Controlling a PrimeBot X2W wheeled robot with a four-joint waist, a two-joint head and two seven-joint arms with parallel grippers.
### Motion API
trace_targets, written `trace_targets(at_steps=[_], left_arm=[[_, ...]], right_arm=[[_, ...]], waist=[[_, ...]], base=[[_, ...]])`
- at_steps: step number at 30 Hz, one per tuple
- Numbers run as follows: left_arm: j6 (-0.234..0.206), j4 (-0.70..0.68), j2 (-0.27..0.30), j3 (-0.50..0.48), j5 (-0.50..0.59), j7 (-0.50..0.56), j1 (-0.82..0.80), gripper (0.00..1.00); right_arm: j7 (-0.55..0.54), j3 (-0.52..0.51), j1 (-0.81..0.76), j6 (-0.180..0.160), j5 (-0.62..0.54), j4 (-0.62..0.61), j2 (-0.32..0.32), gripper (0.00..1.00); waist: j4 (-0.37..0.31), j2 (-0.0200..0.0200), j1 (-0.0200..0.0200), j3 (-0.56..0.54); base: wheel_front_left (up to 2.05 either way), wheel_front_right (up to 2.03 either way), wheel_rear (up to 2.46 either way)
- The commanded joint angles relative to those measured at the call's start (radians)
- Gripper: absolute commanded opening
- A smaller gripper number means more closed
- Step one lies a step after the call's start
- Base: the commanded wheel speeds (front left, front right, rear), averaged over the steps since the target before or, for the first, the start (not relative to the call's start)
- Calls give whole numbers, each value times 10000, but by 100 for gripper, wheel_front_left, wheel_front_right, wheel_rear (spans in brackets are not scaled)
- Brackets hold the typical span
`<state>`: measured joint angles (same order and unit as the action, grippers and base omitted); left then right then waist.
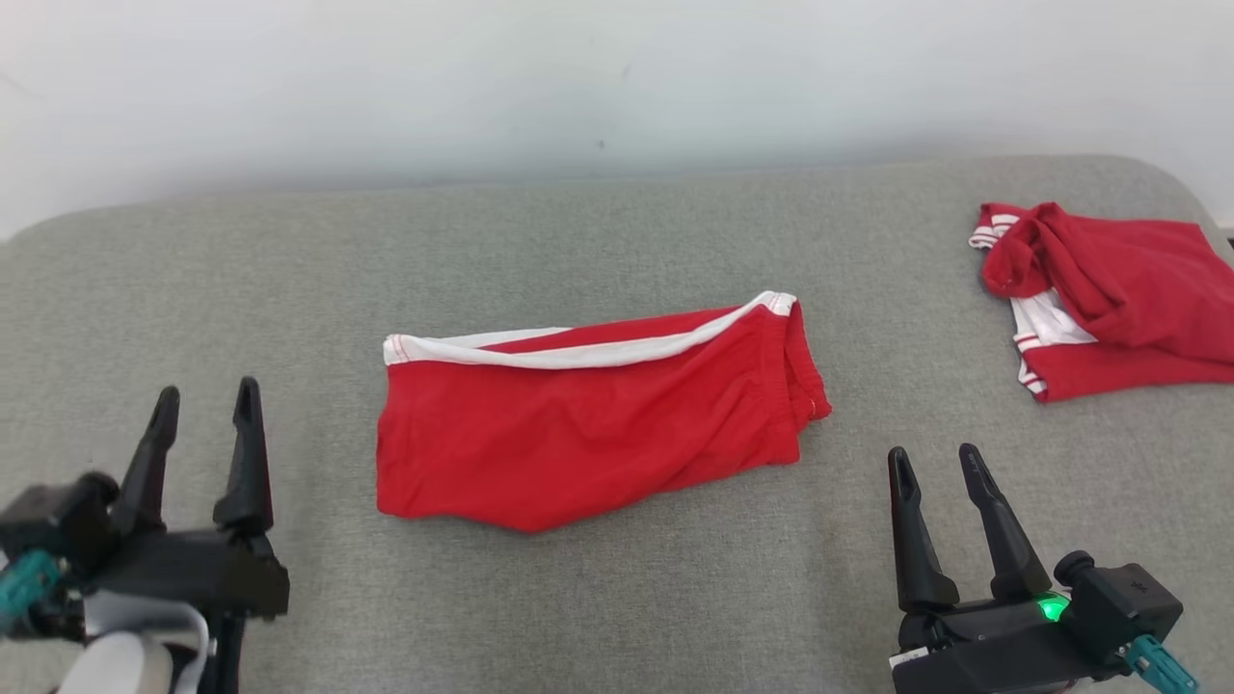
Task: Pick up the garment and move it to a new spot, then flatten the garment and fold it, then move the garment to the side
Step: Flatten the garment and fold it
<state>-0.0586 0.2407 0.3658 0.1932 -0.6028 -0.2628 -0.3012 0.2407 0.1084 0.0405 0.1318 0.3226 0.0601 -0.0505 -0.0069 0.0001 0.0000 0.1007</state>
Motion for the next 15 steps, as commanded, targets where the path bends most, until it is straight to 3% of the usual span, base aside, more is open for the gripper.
trace_targets(at_steps=[1,10,15], left_arm=[[59,-98,-85,-151,203,-15,204,100],[340,-1377,-1049,-1596,2381,-16,2125,100],[576,-1714,-1442,-2033,2778,-17,2879,100]], right_arm=[[19,-22,-84,-28,-73,-19,2,100],[-61,-15,-286,-29,-212,-2,0,100],[-123,-208,-489,-29,-277,55,2,100]], waist=[[107,-1,0,-114],[66,-1,0,-378],[82,-1,0,-386]], base=[[0,0,0],[0,0,0],[0,0,0]])
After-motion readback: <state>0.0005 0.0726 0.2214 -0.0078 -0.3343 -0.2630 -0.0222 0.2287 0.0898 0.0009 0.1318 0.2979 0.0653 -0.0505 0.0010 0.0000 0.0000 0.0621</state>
